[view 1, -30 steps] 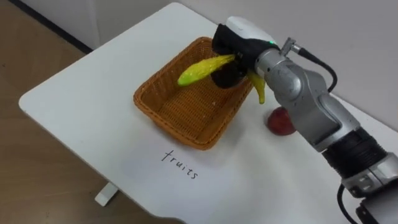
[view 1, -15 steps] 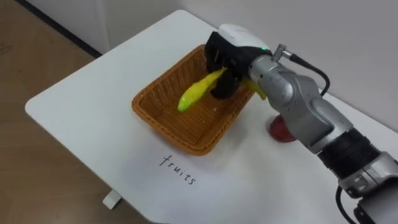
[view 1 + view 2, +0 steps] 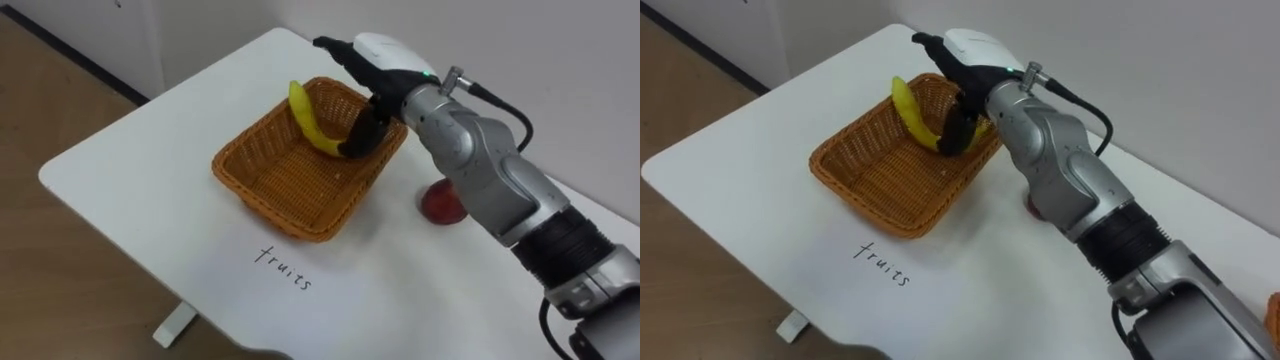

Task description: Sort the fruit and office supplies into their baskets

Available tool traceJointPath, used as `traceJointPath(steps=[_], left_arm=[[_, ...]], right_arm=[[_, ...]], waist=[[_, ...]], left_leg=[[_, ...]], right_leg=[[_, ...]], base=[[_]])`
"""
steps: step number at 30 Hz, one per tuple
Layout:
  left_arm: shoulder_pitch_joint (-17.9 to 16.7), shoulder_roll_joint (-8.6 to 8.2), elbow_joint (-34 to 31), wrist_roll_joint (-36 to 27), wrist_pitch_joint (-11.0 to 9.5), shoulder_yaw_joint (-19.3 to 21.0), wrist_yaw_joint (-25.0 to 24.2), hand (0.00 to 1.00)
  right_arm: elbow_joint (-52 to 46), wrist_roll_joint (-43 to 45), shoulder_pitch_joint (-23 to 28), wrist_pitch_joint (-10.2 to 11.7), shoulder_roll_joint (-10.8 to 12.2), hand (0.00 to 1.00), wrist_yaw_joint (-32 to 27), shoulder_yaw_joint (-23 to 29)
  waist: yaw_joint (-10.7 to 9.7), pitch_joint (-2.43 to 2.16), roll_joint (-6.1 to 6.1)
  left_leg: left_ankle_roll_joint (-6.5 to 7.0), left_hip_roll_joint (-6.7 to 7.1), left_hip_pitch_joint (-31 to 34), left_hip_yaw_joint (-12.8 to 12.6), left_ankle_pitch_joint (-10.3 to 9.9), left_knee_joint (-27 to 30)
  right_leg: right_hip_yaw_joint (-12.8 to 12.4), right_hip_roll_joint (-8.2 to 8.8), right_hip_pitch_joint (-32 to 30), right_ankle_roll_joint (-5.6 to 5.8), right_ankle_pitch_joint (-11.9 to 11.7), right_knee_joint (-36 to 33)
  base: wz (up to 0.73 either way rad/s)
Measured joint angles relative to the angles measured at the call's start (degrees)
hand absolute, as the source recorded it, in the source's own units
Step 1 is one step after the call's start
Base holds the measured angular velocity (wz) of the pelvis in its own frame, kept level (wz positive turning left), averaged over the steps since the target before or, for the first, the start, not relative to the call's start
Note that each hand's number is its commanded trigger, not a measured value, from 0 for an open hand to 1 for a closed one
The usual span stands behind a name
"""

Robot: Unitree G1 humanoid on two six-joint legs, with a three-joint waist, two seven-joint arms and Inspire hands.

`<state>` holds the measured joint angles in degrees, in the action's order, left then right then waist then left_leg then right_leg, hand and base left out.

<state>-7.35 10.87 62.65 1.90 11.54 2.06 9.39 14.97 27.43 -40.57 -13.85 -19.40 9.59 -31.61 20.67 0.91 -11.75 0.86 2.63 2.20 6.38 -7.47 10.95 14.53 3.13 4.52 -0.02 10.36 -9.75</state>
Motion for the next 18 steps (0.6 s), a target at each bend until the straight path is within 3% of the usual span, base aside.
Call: traceJointPath(steps=[11,18], left_arm=[[-1.06,0.02,-0.94,0.01,-0.21,0.01,0.11,0.0],[-1.16,0.01,-0.58,-0.06,-0.31,0.24,0.12,0.0]], right_arm=[[-0.66,0.26,0.06,0.02,0.01,0.0,0.08,0.45],[-3.41,0.19,0.18,0.02,0.0,0.0,0.08,1.24]], waist=[[-0.16,-0.19,-0.29],[-0.47,0.04,-0.12]], left_leg=[[0.01,-0.03,-0.94,0.02,-0.01,-0.58],[0.01,-0.14,-0.85,-0.44,-0.03,-0.68]], right_leg=[[0.32,0.03,0.47,0.0,0.0,0.1],[0.26,0.04,0.1,0.01,0.01,0.09]], base=[[0.0],[-0.04]])
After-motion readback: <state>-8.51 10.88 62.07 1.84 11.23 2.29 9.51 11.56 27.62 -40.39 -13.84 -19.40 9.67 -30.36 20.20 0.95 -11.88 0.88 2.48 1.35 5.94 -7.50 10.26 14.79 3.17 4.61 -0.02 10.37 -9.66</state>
